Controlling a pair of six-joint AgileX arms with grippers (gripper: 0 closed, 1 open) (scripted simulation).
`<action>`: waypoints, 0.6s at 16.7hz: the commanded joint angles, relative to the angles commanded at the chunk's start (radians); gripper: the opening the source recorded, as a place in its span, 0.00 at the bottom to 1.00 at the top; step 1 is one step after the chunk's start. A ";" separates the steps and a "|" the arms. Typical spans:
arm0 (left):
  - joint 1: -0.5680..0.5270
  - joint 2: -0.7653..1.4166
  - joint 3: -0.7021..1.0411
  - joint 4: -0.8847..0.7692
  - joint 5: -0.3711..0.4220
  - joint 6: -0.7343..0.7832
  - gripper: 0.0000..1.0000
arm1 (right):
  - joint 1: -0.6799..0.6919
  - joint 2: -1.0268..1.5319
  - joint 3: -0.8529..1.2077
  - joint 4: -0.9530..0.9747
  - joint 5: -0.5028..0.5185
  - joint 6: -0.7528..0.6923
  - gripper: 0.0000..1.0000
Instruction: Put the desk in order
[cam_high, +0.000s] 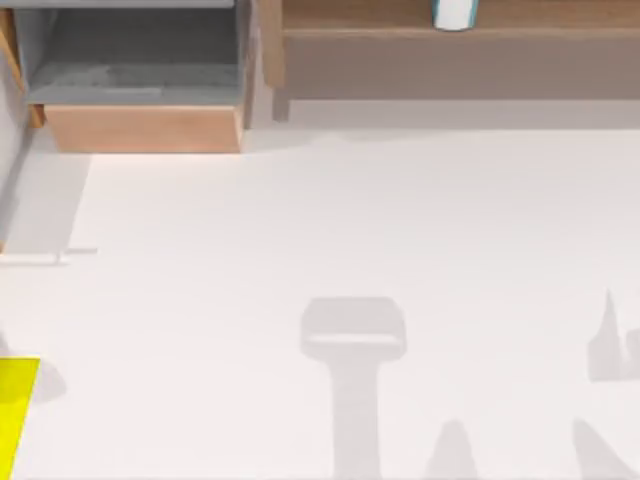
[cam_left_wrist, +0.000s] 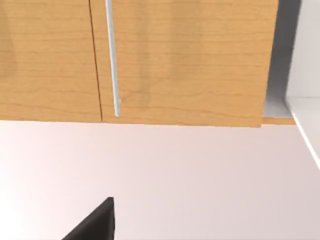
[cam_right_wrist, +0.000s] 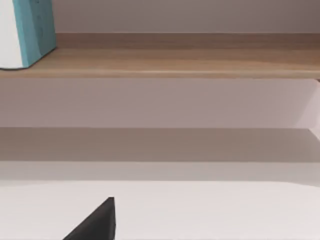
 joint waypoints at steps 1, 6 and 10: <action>-0.003 0.021 -0.010 0.030 0.020 0.021 1.00 | 0.000 0.000 0.000 0.000 0.000 0.000 1.00; -0.023 0.102 -0.045 0.051 0.080 0.060 1.00 | 0.000 0.000 0.000 0.000 0.000 0.000 1.00; -0.024 0.106 -0.046 0.049 0.082 0.060 1.00 | 0.000 0.000 0.000 0.000 0.000 0.000 1.00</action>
